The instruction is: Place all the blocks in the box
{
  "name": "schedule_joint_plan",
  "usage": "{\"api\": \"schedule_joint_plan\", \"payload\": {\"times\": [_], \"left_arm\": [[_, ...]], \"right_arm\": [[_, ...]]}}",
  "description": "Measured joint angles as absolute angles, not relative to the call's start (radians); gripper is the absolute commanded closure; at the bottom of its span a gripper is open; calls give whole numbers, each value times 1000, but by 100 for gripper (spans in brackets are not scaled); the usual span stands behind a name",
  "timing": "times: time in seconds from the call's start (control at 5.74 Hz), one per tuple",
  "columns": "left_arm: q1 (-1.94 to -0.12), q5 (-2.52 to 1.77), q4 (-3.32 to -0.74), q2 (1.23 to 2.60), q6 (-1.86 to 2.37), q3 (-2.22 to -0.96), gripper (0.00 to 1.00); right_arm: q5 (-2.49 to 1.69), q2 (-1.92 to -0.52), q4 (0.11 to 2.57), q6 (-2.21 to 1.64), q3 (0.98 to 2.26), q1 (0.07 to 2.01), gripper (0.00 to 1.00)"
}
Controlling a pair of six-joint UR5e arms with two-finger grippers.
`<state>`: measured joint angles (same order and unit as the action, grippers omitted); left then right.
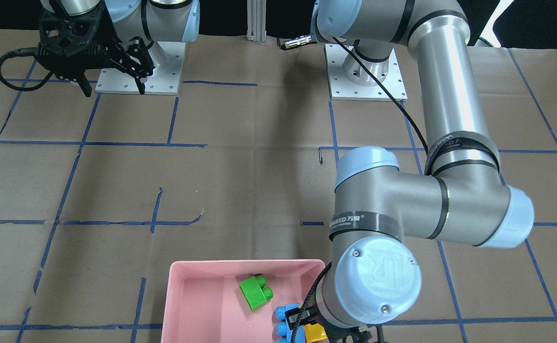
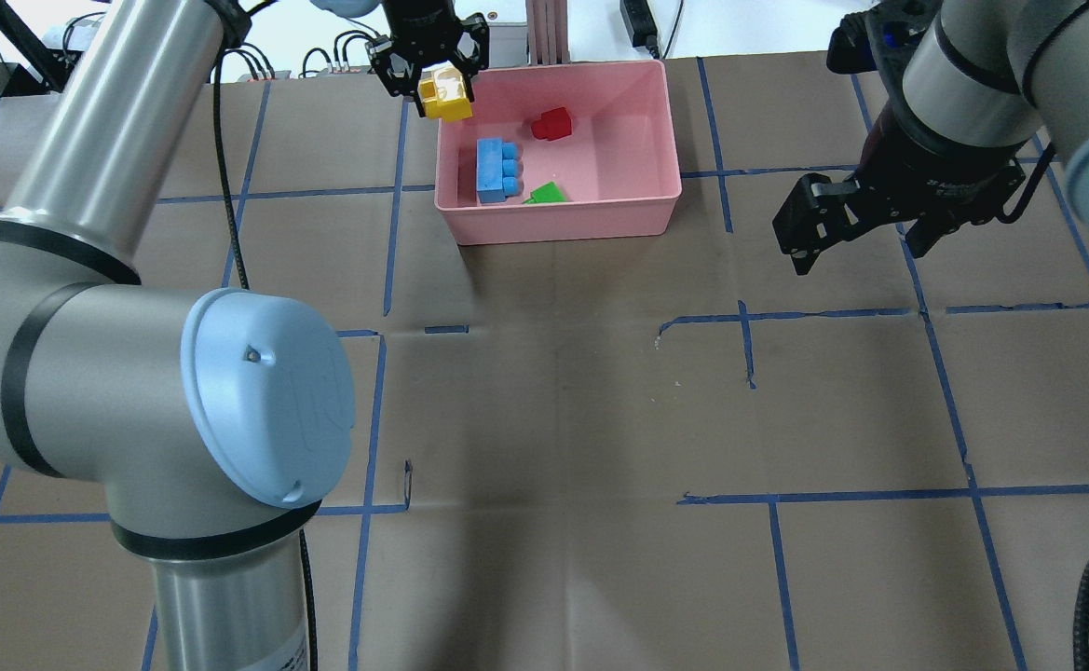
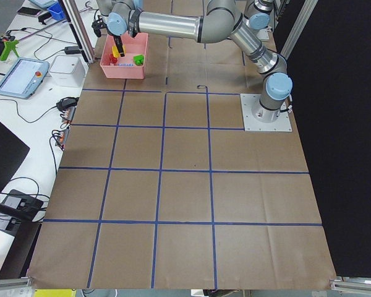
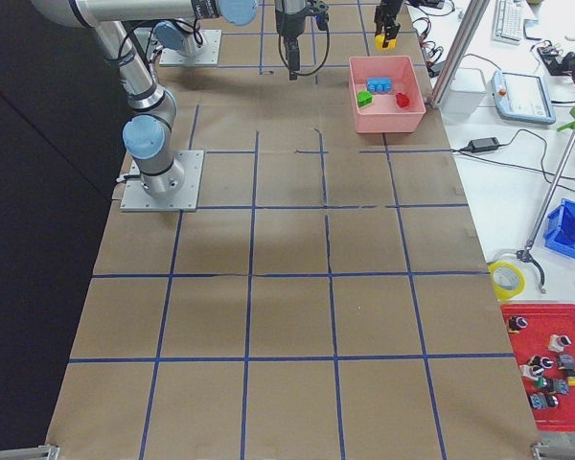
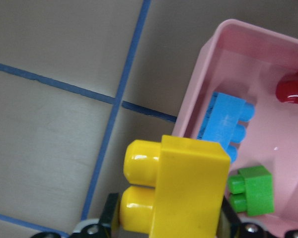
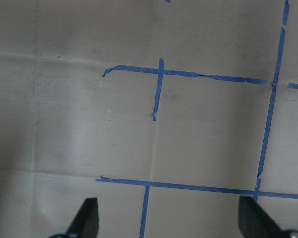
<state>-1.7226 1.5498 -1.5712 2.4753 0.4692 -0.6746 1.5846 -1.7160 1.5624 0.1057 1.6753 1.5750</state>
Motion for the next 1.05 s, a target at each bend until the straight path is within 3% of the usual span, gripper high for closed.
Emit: {"api": "schedule_joint_plan", "payload": {"times": [0.35, 1.05], "left_arm": [[-1745, 1549, -1487, 2545, 494, -669, 3], [-1753, 1545, -1416, 2493, 542, -684, 1]], "right_arm": [[1585, -1715, 1563, 106, 1679, 1575, 0], [1583, -1714, 1568, 107, 1680, 1577, 0]]}}
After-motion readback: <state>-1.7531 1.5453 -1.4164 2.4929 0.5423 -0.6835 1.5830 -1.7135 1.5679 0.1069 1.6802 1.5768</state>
